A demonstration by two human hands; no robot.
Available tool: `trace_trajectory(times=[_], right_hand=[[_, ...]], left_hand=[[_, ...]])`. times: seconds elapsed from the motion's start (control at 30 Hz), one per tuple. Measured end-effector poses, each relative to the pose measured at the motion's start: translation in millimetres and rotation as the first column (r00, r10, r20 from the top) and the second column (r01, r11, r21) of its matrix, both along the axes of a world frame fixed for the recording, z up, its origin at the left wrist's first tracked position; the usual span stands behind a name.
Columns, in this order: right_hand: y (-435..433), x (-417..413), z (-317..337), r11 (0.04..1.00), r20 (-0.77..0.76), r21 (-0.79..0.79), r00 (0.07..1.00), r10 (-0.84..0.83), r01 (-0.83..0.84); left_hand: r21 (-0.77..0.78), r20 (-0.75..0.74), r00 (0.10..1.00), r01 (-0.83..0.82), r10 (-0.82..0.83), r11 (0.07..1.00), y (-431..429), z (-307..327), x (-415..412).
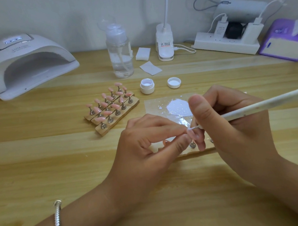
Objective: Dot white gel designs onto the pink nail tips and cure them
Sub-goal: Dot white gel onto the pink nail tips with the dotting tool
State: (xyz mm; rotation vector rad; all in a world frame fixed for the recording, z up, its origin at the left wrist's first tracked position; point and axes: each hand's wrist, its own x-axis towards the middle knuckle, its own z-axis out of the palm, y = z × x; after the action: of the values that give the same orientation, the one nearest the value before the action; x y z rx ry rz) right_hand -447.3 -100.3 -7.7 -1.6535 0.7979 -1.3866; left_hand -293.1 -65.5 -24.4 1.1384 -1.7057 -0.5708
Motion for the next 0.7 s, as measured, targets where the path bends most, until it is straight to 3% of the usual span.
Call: trace_trajectory(times=[0.7], right_hand=[[-1.2, -1.6, -1.1, 1.000, -0.002, 0.017, 1.000, 0.024, -0.024]], left_hand=[[-0.001, -0.016, 1.000, 0.003, -0.003, 1.000, -0.4, -3.1, 0.5]])
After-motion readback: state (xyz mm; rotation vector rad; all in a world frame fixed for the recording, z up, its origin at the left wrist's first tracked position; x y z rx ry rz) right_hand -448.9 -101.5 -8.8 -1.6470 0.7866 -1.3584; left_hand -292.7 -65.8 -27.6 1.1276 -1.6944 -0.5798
